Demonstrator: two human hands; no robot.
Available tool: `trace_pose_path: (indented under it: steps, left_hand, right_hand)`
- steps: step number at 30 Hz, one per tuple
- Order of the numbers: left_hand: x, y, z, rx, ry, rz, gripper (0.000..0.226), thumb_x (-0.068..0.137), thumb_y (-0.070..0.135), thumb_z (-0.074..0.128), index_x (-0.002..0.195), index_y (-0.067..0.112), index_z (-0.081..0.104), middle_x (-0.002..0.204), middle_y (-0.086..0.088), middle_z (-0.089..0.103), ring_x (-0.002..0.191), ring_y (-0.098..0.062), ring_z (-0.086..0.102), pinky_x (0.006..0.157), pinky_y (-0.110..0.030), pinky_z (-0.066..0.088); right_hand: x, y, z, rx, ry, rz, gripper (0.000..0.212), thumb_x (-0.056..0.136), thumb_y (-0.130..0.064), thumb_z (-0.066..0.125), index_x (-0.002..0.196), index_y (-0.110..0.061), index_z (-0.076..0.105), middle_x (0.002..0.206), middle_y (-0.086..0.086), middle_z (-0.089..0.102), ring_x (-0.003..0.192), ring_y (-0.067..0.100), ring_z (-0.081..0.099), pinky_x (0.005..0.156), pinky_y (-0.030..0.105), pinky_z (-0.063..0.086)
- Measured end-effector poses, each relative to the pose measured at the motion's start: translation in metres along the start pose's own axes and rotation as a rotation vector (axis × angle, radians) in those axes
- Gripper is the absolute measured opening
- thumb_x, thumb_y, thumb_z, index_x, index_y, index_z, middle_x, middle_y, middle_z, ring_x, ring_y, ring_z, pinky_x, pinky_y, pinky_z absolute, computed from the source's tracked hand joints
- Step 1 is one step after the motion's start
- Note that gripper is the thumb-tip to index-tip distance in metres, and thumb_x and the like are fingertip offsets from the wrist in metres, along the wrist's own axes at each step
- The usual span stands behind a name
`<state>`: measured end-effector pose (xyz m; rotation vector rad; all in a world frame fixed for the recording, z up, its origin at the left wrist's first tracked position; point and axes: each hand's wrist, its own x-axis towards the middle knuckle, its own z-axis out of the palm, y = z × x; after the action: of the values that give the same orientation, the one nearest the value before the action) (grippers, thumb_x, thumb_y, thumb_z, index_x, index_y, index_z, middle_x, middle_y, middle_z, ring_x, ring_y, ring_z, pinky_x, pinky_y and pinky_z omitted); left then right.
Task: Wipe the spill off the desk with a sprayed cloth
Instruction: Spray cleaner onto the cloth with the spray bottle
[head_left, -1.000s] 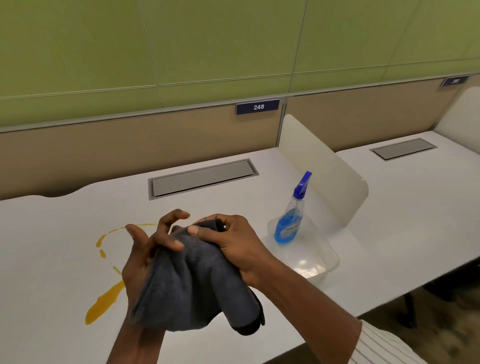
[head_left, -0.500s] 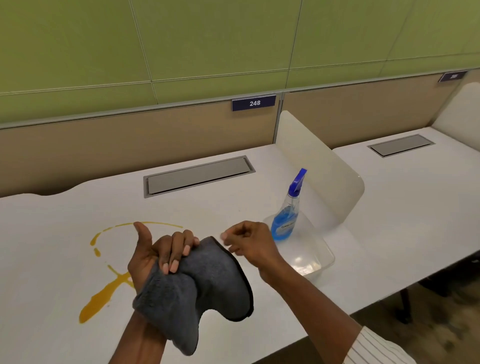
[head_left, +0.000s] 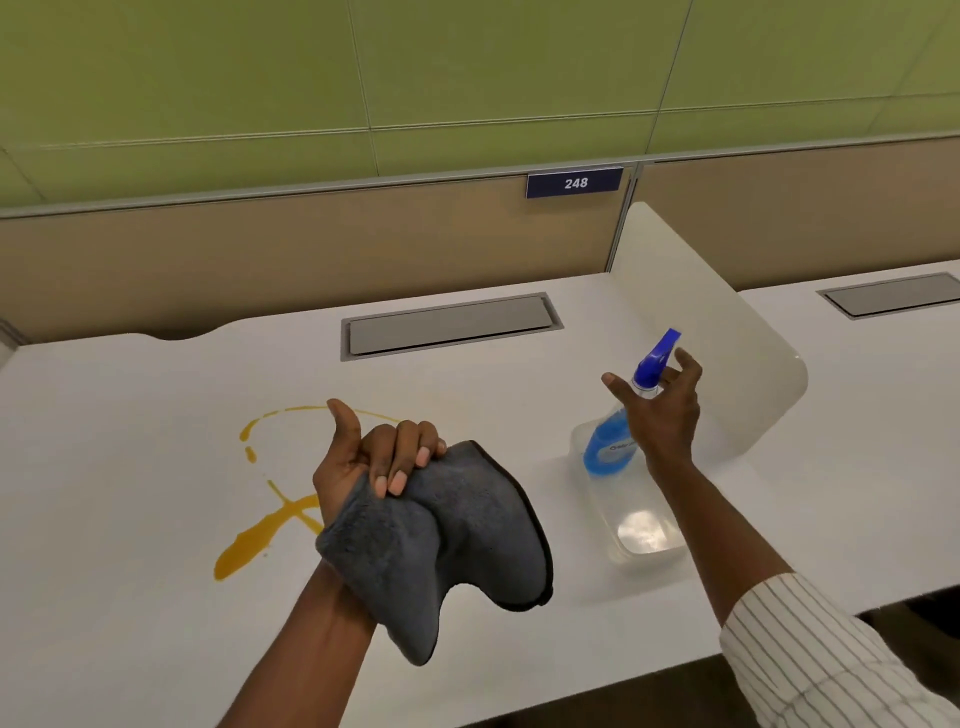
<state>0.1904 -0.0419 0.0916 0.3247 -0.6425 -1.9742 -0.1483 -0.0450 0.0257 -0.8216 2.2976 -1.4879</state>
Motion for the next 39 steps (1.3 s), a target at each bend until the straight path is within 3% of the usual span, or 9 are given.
trace_pose_path:
  steps: [3, 8, 14, 18, 21, 23, 29, 33, 39]
  left_hand:
    - [0.001, 0.003, -0.003, 0.007, 0.004, 0.012, 0.091, 0.112, 0.060, 0.023, 0.036, 0.014, 0.047, 0.043, -0.003, 0.043, 0.069, -0.023, 0.045, 0.086, -0.036, 0.041]
    - [0.000, 0.010, -0.006, 0.005, 0.008, 0.040, 0.092, 0.112, 0.058, 0.021, 0.036, 0.013, 0.046, 0.043, -0.003, 0.044, 0.069, -0.023, 0.045, 0.087, -0.036, 0.041]
    - [0.003, 0.019, -0.012, -0.017, 0.029, 0.090, 0.090, 0.113, 0.056, 0.023, 0.037, 0.014, 0.047, 0.044, -0.003, 0.045, 0.069, -0.023, 0.046, 0.088, -0.037, 0.041]
    - [0.009, 0.029, -0.023, -0.007, 0.024, 0.117, 0.088, 0.113, 0.053, 0.024, 0.038, 0.014, 0.048, 0.046, -0.003, 0.047, 0.070, -0.022, 0.049, 0.089, -0.038, 0.042]
    - [0.015, 0.038, -0.031, 0.014, 0.044, 0.145, 0.088, 0.112, 0.054, 0.024, 0.040, 0.013, 0.051, 0.047, -0.003, 0.051, 0.070, -0.022, 0.053, 0.090, -0.039, 0.044]
    - [0.019, 0.045, -0.035, 0.021, 0.085, 0.166, 0.088, 0.112, 0.054, 0.023, 0.039, 0.014, 0.052, 0.047, -0.003, 0.051, 0.068, -0.021, 0.054, 0.088, -0.038, 0.044]
    - [0.025, 0.064, -0.039, -0.004, 0.131, 0.220, 0.087, 0.111, 0.053, 0.025, 0.037, 0.015, 0.051, 0.045, -0.001, 0.048, 0.065, -0.020, 0.054, 0.086, -0.036, 0.044]
    - [0.020, 0.073, -0.040, -0.001, 0.121, 0.241, 0.088, 0.112, 0.053, 0.023, 0.037, 0.015, 0.050, 0.045, -0.001, 0.048, 0.065, -0.019, 0.053, 0.086, -0.035, 0.045]
    - [0.014, 0.086, -0.041, 0.020, 0.144, 0.278, 0.088, 0.112, 0.053, 0.021, 0.038, 0.015, 0.051, 0.046, -0.001, 0.049, 0.065, -0.019, 0.054, 0.084, -0.034, 0.048]
  right_hand:
    - [0.007, 0.005, 0.007, 0.029, -0.025, -0.041, 0.080, 0.080, -0.050, 0.084, 0.140, -0.015, 0.044, 0.123, 0.009, 0.068, 0.109, 0.031, 0.066, 0.104, 0.053, 0.053]
    - [0.003, 0.006, 0.019, 0.098, 0.005, -0.138, 0.062, 0.094, -0.037, 0.075, 0.141, -0.010, 0.044, 0.119, 0.014, 0.067, 0.101, 0.032, 0.067, 0.079, 0.022, 0.049]
    - [-0.017, -0.019, 0.011, 0.152, 0.095, -0.217, 0.060, 0.097, -0.030, 0.072, 0.145, -0.014, 0.039, 0.107, 0.014, 0.064, 0.088, 0.030, 0.064, 0.091, 0.054, 0.059]
    - [-0.043, -0.057, -0.016, 0.196, 0.086, -0.452, 0.047, 0.095, -0.038, 0.074, 0.130, -0.021, 0.047, 0.094, -0.026, 0.061, 0.081, 0.029, 0.065, 0.087, 0.056, 0.060]
    - [-0.067, -0.088, -0.035, 0.215, -0.095, -0.529, 0.050, 0.085, -0.069, 0.069, 0.120, -0.039, 0.050, 0.100, -0.017, 0.066, 0.085, 0.031, 0.068, 0.086, 0.051, 0.061]
    - [-0.087, -0.105, -0.041, 0.258, -0.274, -0.516, 0.062, 0.083, -0.077, 0.064, 0.118, -0.027, 0.057, 0.106, 0.001, 0.070, 0.079, 0.029, 0.068, 0.076, 0.046, 0.061]
    - [-0.161, -0.125, -0.028, 0.367, -0.811, -0.476, 0.070, 0.086, -0.078, 0.058, 0.113, -0.014, 0.067, 0.081, 0.009, 0.068, 0.054, 0.022, 0.057, 0.054, 0.037, 0.055]
    - [-0.195, -0.122, -0.010, 0.291, -0.958, -0.437, 0.056, 0.082, -0.084, 0.057, 0.098, -0.032, 0.070, 0.075, 0.014, 0.069, 0.055, 0.031, 0.061, 0.056, 0.042, 0.057]
    - [-0.212, -0.124, 0.004, 0.109, -0.991, -0.396, 0.078, 0.066, -0.097, 0.053, 0.082, -0.022, 0.062, 0.056, 0.002, 0.059, 0.050, 0.007, 0.053, 0.055, 0.021, 0.050]
